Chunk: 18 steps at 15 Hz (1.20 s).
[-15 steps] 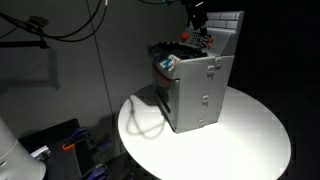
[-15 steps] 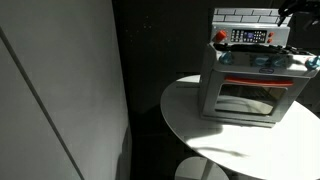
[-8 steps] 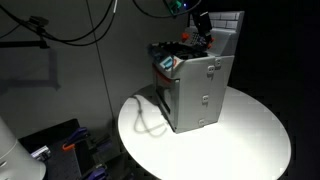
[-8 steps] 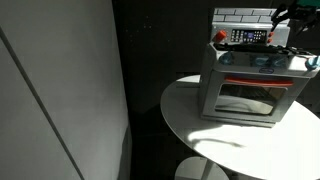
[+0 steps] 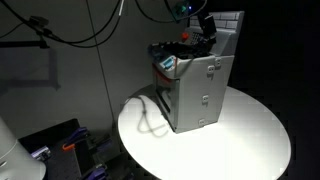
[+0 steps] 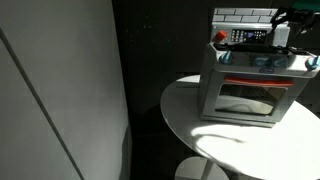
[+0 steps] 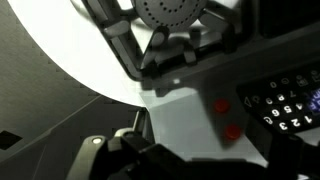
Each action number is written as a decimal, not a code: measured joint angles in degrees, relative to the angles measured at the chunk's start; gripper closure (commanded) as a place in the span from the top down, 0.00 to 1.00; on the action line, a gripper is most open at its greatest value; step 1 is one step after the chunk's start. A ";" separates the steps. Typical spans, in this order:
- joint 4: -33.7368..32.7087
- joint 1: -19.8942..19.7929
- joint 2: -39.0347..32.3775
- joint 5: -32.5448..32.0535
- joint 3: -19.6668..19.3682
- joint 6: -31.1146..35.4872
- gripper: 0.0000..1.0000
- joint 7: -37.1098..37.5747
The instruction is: Press the orange top button on the microwave oven controlling panel of the stove
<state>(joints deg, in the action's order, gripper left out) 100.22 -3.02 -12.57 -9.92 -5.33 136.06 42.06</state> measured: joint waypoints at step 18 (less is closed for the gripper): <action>-1.39 0.30 -1.40 0.00 -0.75 0.00 1.00 1.67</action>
